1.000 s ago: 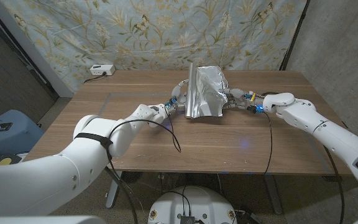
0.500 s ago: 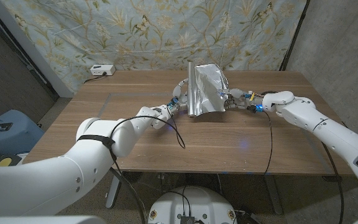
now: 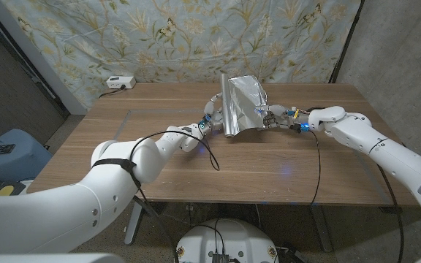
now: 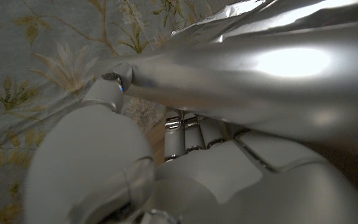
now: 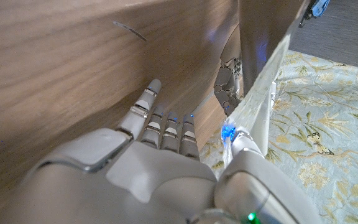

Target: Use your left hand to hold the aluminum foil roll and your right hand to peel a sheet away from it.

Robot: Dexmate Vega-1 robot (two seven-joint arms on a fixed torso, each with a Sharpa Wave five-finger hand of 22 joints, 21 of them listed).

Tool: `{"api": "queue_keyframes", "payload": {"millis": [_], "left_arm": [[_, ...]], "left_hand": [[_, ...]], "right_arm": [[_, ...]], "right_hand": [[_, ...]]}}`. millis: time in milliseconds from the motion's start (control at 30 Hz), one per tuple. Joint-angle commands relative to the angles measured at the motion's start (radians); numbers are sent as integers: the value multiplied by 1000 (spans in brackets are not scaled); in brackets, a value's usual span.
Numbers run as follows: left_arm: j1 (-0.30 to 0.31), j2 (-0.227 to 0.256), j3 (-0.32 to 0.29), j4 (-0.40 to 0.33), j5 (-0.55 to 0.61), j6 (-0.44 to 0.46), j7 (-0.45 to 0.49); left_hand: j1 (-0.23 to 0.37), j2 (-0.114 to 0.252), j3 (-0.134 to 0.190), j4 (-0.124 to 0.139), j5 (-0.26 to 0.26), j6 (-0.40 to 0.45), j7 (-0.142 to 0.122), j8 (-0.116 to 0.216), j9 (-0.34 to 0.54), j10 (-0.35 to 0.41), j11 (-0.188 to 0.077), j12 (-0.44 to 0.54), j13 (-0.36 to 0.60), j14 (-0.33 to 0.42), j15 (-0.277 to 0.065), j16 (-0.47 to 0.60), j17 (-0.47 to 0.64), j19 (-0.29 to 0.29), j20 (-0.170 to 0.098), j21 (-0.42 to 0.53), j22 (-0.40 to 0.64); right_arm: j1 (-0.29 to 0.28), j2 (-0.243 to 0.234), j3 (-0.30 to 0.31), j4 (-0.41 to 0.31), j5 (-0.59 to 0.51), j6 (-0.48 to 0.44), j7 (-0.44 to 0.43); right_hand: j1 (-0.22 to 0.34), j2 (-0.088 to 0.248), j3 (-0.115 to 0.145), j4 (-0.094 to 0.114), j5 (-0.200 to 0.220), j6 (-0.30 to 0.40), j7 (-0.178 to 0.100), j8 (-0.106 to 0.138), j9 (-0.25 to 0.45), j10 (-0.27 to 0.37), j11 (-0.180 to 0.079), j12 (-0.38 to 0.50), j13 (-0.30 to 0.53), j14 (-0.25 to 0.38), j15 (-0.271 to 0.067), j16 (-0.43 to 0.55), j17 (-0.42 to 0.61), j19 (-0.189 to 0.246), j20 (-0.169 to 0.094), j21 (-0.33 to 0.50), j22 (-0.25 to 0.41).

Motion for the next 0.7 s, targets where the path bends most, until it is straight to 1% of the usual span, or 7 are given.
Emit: {"api": "queue_keyframes", "payload": {"millis": [33, 100, 200, 267, 367, 467, 700], "left_arm": [[3, -18, -97, 2, 113, 13, 1], [3, -20, -109, 2, 135, 12, -6], [3, -26, -133, 1, 165, 10, -19], [3, -29, -145, 0, 190, 8, -27], [5, -37, -170, -1, 224, 3, -41], [4, -42, -195, -2, 254, 10, -47], [4, -48, -233, -4, 303, 24, -62]], "left_hand": [[11, 46, 72, 82, -4, -5, -11, 113, 173, -9, -14, -21, -7, -23, 11, -15, -1, -14, 2, -1, 0], [2, 45, 69, 83, -8, -58, 4, 84, 165, -31, -6, -37, -17, -34, 17, -26, -8, -23, 9, -3, -1], [-11, 44, 63, 82, -16, -118, -4, 44, 150, -85, 20, -70, -31, -66, 43, -47, -20, -40, 22, -8, -2], [-31, 41, 53, 84, -29, -239, -32, -27, 126, -128, 40, -101, -49, -107, 70, -68, -34, -59, 35, -14, -3], [-56, 31, 37, 86, -48, -360, -50, -80, 92, -188, 64, -132, -68, -164, 107, -95, -50, -76, 45, -24, -5], [-70, 29, 30, 89, -59, -421, -60, -88, 74, -203, 68, -138, -78, -176, 113, -100, -57, -84, 55, -29, -6], [-80, 30, 28, 92, -65, -423, -69, -78, 59, -203, 69, -137, -84, -180, 120, -102, -61, -84, 57, -32, -6]], "right_arm": [[-6, -3, -3, -18, 5, -21, -11], [-8, -4, -1, -22, 9, -25, -15], [-10, -9, -1, -29, 5, -21, -13], [-10, -12, 0, -36, 7, -28, -14], [-11, -18, 0, -45, 5, -28, -13], [-13, -21, 1, -51, 6, -29, -14], [-24, -28, 5, -63, 11, -30, -21]], "right_hand": [[0, 13, 5, -6, 3, 0, 0, -1, 2, -2, 5, 1, 5, 6, 4, -3, 1, 3, 9, -2, 2], [0, 14, 5, -6, 3, 1, 1, -1, 2, -2, 5, 1, 5, 6, 4, -3, 1, 3, 8, -2, 2], [1, 15, 6, -7, 3, 2, 1, 0, 2, -1, 4, 1, 5, 7, 2, -2, 1, 5, 9, -2, 2], [2, 16, 6, -7, 3, 1, 1, 0, 2, -1, 4, 2, 5, 7, 2, -2, 1, 5, 9, -2, 2], [3, 17, 7, -8, 4, 2, 1, 0, 2, -1, 5, 2, 5, 7, 1, -2, 1, 7, 8, -2, 2], [4, 17, 7, -9, 3, 2, 0, 0, 2, -1, 5, 2, 5, 8, 1, -2, 0, 7, 8, -2, 2], [3, 17, 6, -9, 3, 2, 0, 1, 2, -1, 5, 2, 5, 8, 2, -2, 1, 8, 8, -3, 2]]}}
